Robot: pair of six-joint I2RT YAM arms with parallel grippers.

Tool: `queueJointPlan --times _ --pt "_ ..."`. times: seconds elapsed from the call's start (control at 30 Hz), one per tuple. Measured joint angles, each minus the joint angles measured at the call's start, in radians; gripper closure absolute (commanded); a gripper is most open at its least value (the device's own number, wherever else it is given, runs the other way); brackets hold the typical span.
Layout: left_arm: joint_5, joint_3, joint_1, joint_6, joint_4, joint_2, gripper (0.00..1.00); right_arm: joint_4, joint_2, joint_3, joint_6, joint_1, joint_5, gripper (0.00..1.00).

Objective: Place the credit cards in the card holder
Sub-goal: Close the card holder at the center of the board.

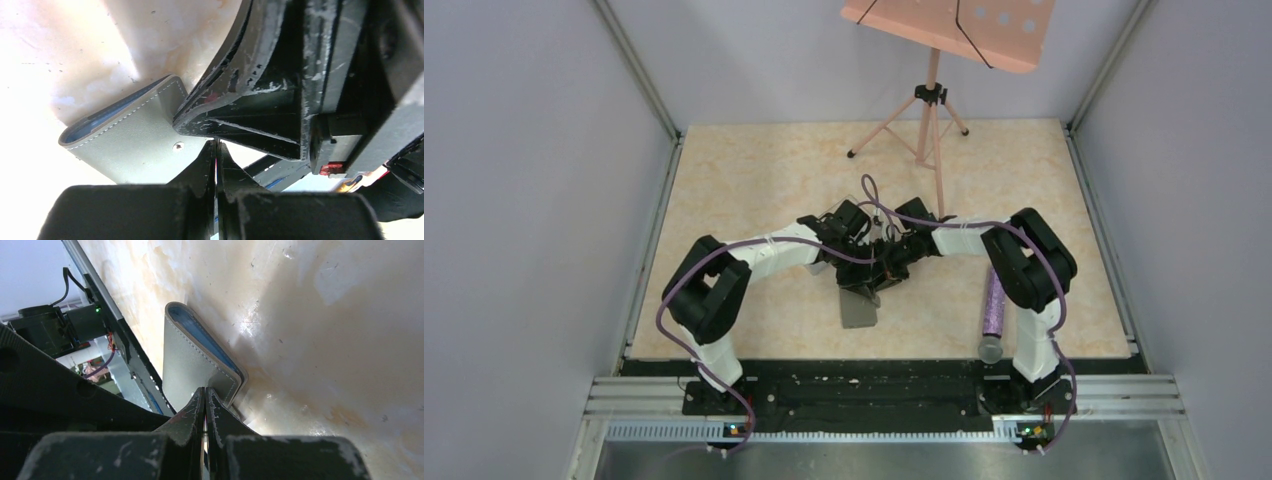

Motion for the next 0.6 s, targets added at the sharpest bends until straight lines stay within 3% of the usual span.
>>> queueJointPlan --times 0.6 --pt "-0.086 -0.013 0.009 0.0 -0.057 -0.033 1.0 -0.005 -0.003 0.0 0.0 0.001 0.007 1.0"
